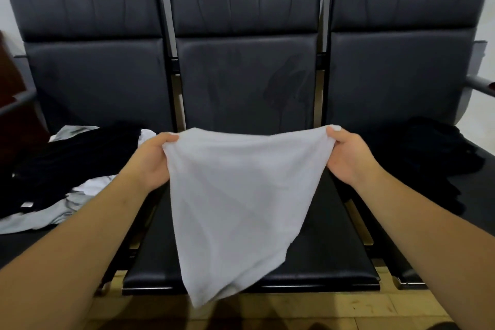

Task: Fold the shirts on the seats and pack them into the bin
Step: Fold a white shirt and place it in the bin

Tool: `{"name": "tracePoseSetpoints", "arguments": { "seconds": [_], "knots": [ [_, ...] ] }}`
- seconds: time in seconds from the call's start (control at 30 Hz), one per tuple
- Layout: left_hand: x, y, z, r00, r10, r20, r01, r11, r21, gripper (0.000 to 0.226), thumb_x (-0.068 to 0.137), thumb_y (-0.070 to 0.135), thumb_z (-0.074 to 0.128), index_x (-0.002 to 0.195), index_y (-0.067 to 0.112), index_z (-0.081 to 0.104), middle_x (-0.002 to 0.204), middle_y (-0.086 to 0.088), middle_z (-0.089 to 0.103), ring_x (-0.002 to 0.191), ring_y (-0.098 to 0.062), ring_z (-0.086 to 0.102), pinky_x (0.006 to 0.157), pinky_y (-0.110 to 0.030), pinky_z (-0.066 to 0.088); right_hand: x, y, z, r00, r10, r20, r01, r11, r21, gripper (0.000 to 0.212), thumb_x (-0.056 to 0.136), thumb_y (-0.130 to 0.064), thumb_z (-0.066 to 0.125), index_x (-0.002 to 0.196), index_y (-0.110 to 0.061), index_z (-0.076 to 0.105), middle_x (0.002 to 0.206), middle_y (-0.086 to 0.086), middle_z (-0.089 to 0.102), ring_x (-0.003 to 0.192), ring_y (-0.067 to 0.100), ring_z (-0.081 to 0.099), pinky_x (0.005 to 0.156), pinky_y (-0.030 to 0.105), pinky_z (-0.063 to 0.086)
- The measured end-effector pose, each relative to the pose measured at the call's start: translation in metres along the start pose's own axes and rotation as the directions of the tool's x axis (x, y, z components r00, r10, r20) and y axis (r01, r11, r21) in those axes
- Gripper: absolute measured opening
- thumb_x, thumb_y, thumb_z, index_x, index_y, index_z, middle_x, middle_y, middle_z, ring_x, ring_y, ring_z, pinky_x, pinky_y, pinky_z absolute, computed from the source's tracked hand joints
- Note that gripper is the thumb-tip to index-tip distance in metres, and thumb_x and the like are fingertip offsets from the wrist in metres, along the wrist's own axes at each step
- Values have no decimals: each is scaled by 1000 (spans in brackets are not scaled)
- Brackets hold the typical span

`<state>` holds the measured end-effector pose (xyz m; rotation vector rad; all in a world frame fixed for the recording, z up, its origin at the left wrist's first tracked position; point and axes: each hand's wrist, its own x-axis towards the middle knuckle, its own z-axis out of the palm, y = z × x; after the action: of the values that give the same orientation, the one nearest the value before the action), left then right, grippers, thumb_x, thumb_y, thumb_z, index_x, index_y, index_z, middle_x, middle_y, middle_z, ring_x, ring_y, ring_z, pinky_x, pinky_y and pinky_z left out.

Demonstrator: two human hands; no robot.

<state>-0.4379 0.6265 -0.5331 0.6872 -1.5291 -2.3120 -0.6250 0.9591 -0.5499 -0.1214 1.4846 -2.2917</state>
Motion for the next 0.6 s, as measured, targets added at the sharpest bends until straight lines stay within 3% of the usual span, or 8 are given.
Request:
{"name": "tracePoseSetpoints", "arguments": {
  "seconds": [0.1, 0.23, 0.4, 0.5, 0.6],
  "knots": [
    [-8, 34, 3, 998, 65, -24, -66, 998, -11, 50, 88, 10, 64, 137, 8, 57, 128, -15, 69, 115, -32, 68, 96, -46, 52, -5, -28, 10, 997, -73, -32, 74, 997, 27, 31, 97, -20, 61, 125, -6, 64, 122, 11, 70, 113, 28, 67, 97, 42, 54],
    [-27, 72, 20, 990, 141, 26, -137, 984, -109, 34, 97, 16, 57, 129, 6, 63, 122, -12, 72, 110, -26, 70, 94, -41, 53, -12, -69, 31, 994, -99, -37, 99, 995, -5, 38, 94, -21, 64, 129, -7, 64, 122, 14, 71, 110, 32, 69, 86, 47, 55],
    [-45, 97, 22, 973, 225, 45, -217, 967, -131, 40, 98, 17, 58, 136, 4, 56, 132, -14, 66, 120, -28, 66, 104, -43, 49, -26, -104, 46, 986, -168, 15, 168, 986, 7, 43, 90, -18, 67, 129, -2, 63, 126, 18, 68, 113, 34, 67, 91, 46, 56],
    [-56, 105, 20, 960, 273, 60, -265, 958, -111, 31, 95, 9, 52, 125, 1, 57, 135, -18, 62, 126, -32, 61, 106, -44, 47, -42, -115, 49, 981, -185, 58, 185, 983, 11, 30, 94, -15, 61, 120, -1, 66, 117, 15, 72, 106, 30, 70, 93, 43, 55],
    [-67, 107, 25, 965, 259, 43, -260, 966, 11, 33, 91, 4, 50, 121, -1, 63, 129, -21, 66, 119, -34, 65, 94, -42, 54, -56, -119, 47, 983, -151, 103, 145, 987, 62, 13, 95, -14, 58, 102, -5, 65, 94, 7, 69, 89, 24, 70, 86, 38, 55]
  ]
}}
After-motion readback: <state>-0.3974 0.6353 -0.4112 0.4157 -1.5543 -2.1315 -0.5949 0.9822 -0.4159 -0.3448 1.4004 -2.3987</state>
